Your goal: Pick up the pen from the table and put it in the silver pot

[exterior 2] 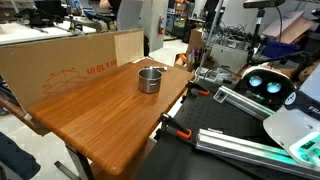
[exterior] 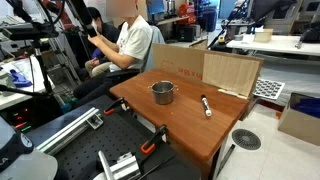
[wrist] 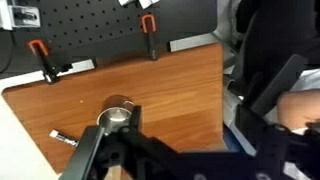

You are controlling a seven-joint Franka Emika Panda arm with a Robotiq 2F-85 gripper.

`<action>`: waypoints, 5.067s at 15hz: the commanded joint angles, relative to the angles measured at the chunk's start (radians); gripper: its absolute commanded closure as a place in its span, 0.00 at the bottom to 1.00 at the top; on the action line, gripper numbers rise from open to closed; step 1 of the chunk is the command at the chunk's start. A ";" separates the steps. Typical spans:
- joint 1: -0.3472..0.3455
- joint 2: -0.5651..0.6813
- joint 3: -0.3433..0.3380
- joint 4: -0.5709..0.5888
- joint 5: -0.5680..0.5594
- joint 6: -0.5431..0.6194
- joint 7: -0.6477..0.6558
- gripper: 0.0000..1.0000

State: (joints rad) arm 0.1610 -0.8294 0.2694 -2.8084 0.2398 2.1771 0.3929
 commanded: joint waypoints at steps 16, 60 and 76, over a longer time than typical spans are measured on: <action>-0.002 0.001 0.000 0.000 0.000 -0.004 -0.001 0.00; -0.002 0.001 0.000 0.000 0.000 -0.004 -0.001 0.00; -0.093 0.093 -0.056 0.054 -0.253 -0.006 -0.201 0.00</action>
State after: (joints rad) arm 0.0835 -0.8028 0.2436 -2.7923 0.0474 2.1764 0.2682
